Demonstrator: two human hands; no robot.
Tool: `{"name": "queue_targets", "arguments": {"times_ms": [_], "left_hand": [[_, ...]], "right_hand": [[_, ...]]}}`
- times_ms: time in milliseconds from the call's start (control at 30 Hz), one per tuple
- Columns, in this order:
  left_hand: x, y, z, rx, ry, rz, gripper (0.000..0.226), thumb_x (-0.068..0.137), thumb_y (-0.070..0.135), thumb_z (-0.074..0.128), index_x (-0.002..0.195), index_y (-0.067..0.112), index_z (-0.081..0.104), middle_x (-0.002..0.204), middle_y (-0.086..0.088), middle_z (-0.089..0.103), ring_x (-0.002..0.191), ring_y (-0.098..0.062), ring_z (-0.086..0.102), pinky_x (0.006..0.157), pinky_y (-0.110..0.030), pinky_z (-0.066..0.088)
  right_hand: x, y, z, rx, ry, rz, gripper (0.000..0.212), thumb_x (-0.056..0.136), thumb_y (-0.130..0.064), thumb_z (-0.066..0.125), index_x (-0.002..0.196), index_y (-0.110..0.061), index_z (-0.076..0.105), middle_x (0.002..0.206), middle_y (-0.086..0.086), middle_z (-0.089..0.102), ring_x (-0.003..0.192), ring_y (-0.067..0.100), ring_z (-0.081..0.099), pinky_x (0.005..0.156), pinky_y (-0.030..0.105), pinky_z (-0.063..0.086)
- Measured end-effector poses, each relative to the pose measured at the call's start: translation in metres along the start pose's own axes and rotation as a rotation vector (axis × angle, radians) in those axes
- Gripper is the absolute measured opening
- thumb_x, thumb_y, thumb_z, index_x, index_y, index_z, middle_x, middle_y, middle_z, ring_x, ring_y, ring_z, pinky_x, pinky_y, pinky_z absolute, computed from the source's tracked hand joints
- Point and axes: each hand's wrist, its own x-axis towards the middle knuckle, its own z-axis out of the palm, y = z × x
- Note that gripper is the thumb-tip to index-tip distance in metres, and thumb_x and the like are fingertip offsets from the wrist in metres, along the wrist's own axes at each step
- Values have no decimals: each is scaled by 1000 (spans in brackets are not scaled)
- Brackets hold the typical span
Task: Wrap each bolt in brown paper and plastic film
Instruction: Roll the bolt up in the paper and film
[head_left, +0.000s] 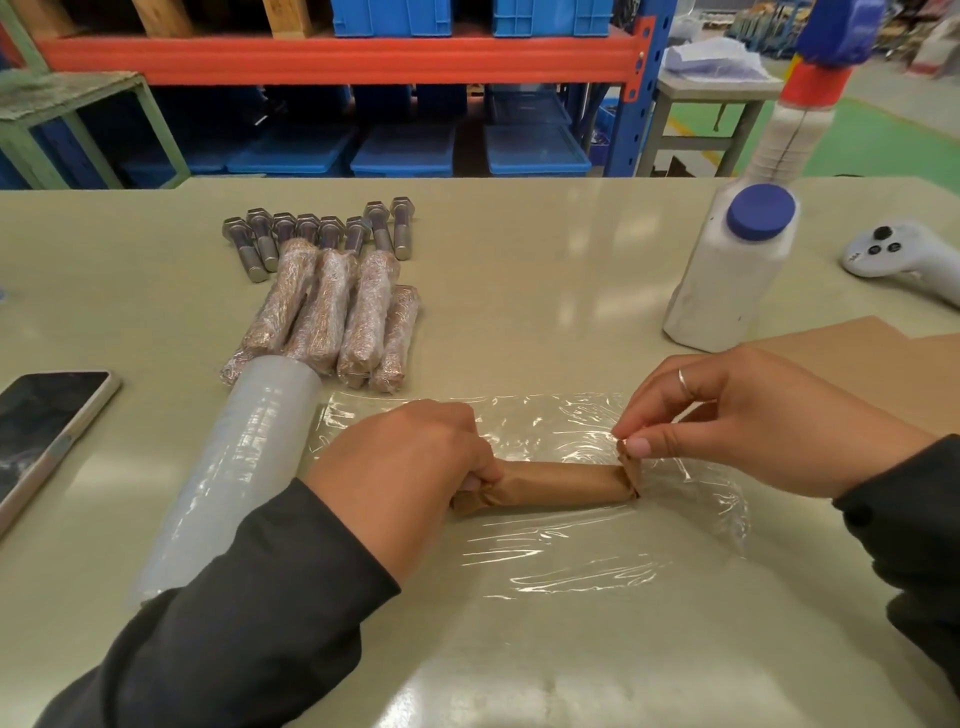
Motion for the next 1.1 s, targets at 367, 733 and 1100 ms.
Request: {"name": "queue_targets", "arguments": {"times_ms": [367, 733, 1100], "left_hand": [[1, 31, -6, 245, -52, 135, 73, 84, 9, 3, 117, 60, -38, 68, 2, 5, 61, -16, 13, 46, -26, 10], [10, 36, 3, 270, -136, 44, 71, 97, 14, 30, 137, 54, -13, 85, -2, 9, 83, -16, 12, 47, -27, 10], [12, 38, 0, 296, -170, 38, 72, 97, 13, 32, 138, 53, -13, 89, -1, 11, 84, -14, 12, 46, -27, 10]], "right_hand": [[3, -3, 25, -67, 3, -37, 29, 71, -4, 73, 83, -26, 59, 67, -12, 64, 53, -2, 52, 55, 11, 43], [2, 16, -6, -406, 135, 190, 34, 85, -38, 61, 119, -32, 57, 113, -14, 60, 95, 2, 57, 78, 15, 41], [6, 23, -6, -454, 73, 360, 23, 92, -41, 49, 94, -19, 55, 82, -5, 59, 73, 9, 52, 66, 26, 40]]}}
